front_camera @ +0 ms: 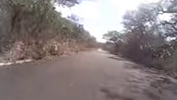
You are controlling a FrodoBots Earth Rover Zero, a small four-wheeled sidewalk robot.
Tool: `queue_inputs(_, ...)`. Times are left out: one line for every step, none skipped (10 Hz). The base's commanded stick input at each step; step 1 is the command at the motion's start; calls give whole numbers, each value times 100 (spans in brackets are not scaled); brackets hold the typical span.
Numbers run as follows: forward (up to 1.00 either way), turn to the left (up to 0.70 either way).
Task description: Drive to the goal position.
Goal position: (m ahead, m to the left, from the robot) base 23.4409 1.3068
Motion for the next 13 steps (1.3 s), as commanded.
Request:
queue_inputs(50, 0)
queue_inputs(50, 0)
queue_inputs(50, 0)
queue_inputs(50, 0)
queue_inputs(50, 0)
queue_inputs(50, 0)
queue_inputs(50, 0)
queue_inputs(50, 0)
queue_inputs(50, 0)
queue_inputs(50, 0)
queue_inputs(50, 0)
queue_inputs(50, 0)
queue_inputs(50, 0)
